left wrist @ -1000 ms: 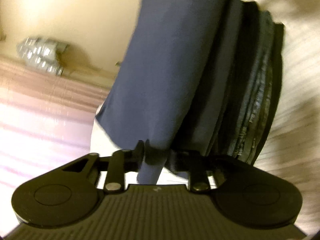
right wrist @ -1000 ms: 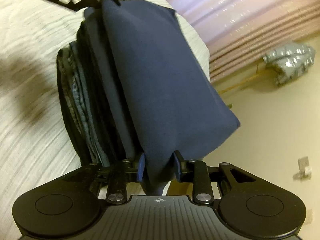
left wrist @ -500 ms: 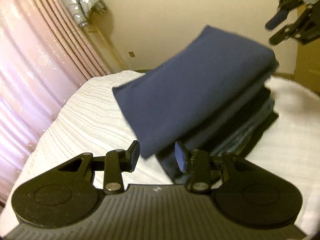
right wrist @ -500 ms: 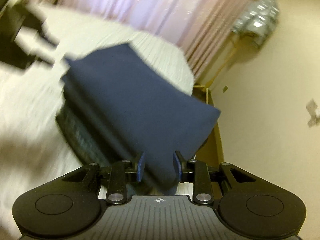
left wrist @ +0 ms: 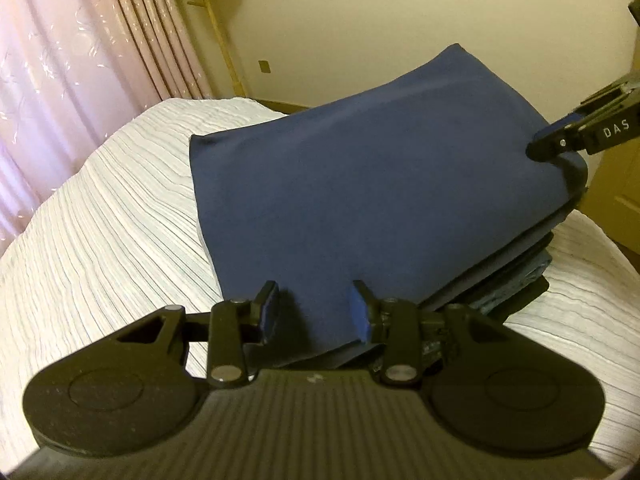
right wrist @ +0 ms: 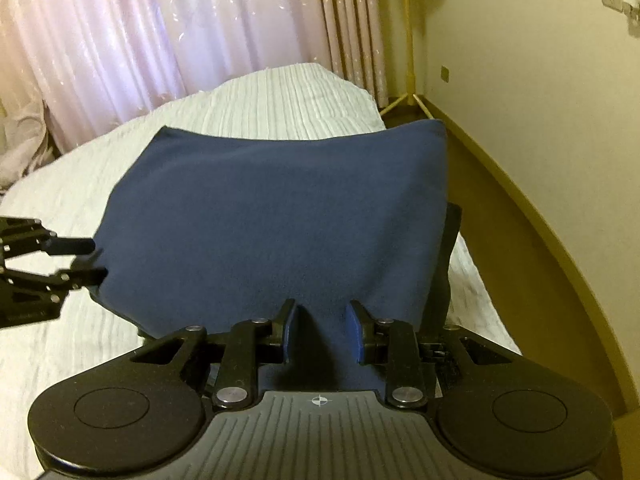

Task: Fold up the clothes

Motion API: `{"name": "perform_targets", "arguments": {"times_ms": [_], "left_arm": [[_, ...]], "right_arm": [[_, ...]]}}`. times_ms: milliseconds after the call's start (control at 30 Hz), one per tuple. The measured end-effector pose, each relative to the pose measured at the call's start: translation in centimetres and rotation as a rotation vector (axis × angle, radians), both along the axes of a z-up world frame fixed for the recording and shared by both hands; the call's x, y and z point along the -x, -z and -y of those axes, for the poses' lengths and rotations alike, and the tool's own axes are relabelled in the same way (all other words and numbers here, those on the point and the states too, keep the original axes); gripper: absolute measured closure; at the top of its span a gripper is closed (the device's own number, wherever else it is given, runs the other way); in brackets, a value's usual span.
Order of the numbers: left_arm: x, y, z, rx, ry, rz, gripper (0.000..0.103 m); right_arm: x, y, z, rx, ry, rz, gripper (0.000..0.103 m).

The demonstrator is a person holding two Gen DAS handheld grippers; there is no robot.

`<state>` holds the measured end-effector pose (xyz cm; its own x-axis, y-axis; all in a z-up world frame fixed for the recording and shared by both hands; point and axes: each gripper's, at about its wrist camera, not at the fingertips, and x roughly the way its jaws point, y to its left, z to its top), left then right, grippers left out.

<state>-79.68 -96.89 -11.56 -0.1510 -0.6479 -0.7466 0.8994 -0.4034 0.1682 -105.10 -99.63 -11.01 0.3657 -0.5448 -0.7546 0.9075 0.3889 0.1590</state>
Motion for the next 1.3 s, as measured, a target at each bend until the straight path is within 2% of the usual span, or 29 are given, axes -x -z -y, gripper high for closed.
{"name": "perform_targets", "arguments": {"times_ms": [100, 133, 167, 233, 300, 400, 467, 500, 633, 800, 933, 1033, 1167, 1300], "left_arm": [[-0.1, -0.7, -0.2, 0.006, -0.001, 0.003, 0.068], [-0.2, -0.9, -0.5, 0.012, -0.007, -0.001, 0.068], [-0.1, -1.1, -0.9, 0.017, -0.014, -0.007, 0.064], [-0.5, -1.5, -2.0, 0.019, -0.038, -0.028, 0.055], [-1.2, -1.6, -3.5, 0.005, -0.071, -0.058, 0.042], [-2.0, -1.1, -6.2, -0.046, -0.132, -0.091, 0.032], [-2.5, -0.5, -7.9, -0.089, -0.174, -0.113, 0.023], [-2.7, -0.3, -8.8, -0.109, -0.201, -0.124, 0.019], [-4.0, 0.2, -11.6, -0.174, -0.311, -0.215, 0.014], [-3.9, -0.5, -14.2, -0.191, -0.280, -0.270, 0.013], [-5.3, -2.1, -16.2, -0.163, -0.300, -0.381, 0.013], [-6.1, -3.4, -17.5, -0.129, -0.278, -0.387, 0.013], [-7.1, -4.6, -19.2, -0.105, -0.250, -0.331, 0.013], [-8.2, -5.1, -21.3, -0.110, -0.242, -0.348, 0.009]], "right_arm": [[-0.1, -0.6, -0.4, 0.005, 0.004, -0.009, 0.072], [0.0, -1.1, -0.7, 0.016, 0.004, -0.007, 0.066], [0.2, -1.6, -1.2, 0.031, 0.004, 0.000, 0.047], [0.5, -2.4, -2.4, 0.061, 0.008, 0.015, 0.029], [0.6, -2.6, -4.3, 0.054, 0.023, 0.031, 0.029], [0.6, -2.0, -7.9, 0.021, 0.048, 0.035, 0.027], [0.5, -1.1, -10.1, -0.009, 0.069, 0.032, 0.011], [0.5, -0.7, -11.2, -0.028, 0.084, 0.038, 0.009], [0.7, 0.3, -14.8, -0.116, 0.188, 0.067, 0.008], [-0.1, -0.5, -17.6, -0.147, 0.261, 0.096, 0.008], [-1.6, -2.2, -19.4, -0.111, 0.298, 0.113, 0.008], [-2.9, -3.4, -21.0, -0.077, 0.318, 0.116, 0.008], [-4.7, -5.0, -23.5, -0.008, 0.381, 0.085, 0.008], [-6.6, -6.6, -26.8, 0.036, 0.406, 0.078, 0.008]]}}
